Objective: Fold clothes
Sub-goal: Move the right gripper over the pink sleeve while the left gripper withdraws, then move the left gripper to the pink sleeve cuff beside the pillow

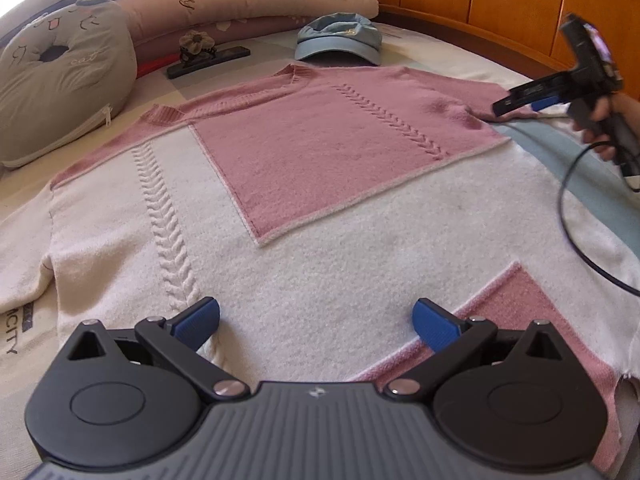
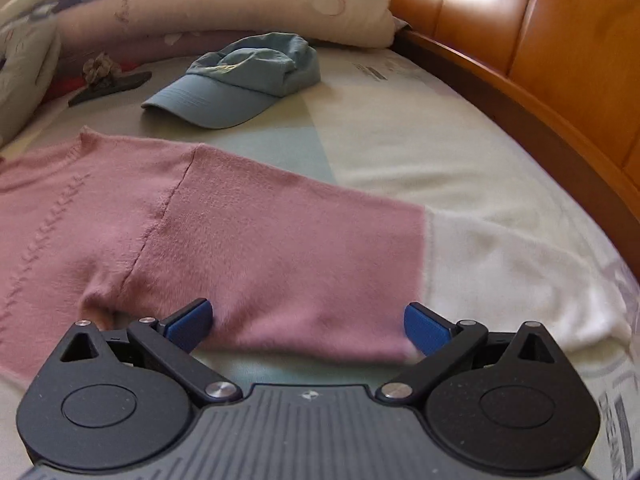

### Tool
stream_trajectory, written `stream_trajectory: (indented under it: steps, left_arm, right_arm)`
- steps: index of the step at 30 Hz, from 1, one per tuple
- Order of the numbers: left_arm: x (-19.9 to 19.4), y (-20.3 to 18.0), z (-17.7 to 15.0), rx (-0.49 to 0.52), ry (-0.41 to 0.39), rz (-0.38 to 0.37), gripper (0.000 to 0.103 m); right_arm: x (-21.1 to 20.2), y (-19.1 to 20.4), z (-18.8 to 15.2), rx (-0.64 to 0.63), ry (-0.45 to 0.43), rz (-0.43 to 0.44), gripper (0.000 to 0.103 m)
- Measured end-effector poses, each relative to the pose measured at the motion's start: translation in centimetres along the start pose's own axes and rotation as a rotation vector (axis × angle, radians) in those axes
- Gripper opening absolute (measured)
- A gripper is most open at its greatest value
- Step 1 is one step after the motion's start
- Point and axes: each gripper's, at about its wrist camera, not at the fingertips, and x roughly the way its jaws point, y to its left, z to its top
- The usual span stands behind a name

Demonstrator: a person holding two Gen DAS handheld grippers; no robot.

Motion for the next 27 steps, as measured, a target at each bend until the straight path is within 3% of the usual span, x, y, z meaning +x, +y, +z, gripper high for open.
stream_trajectory:
  steps: [6, 9, 13, 19, 23, 26, 27]
  left_arm:
    - [-1.2, -0.9, 0.5, -0.001, -0.012, 0.031, 0.102]
    - [-2.3, -1.3, 0.4, 0.006, -0.020, 0.034, 0.102]
    - [-3.7, -1.0, -0.1, -0.003, -0.033, 0.034, 0.102]
    - [-3.9, -1.0, -2.4, -0.072, 0.022, -0.001, 0.102]
    - [-4.6, -1.3, -4.5, -0.065, 0.041, -0.019, 0.102]
    - [-5.3, -1.3, -6.0, -0.061, 0.043, -0.019, 0.102]
    - [-5.5, -1.3, -6.5, -0.059, 0.044, -0.019, 0.102]
  right_arm:
    - [-2.4, 0.4, 1.4, -0.017, -0.057, -0.014, 0.103]
    - [-4.4, 0.6, 0.9, 0.038, -0.034, 0.082, 0.103]
    - [-8.6, 3.8, -3.1, -0.039, 0.020, 0.187, 0.103]
    - [-15.4, 9.7, -11.5, -0.187, 0.012, 0.249, 0.103]
    - [-16.3, 12.2, -15.1, -0.162, 0.038, 0.270, 0.103]
    - [-15.3, 12.8, -16.8, -0.107, 0.089, 0.238, 0.103]
    - [-15.4, 12.8, -17.4, -0.097, 0.060, 0.229, 0.103]
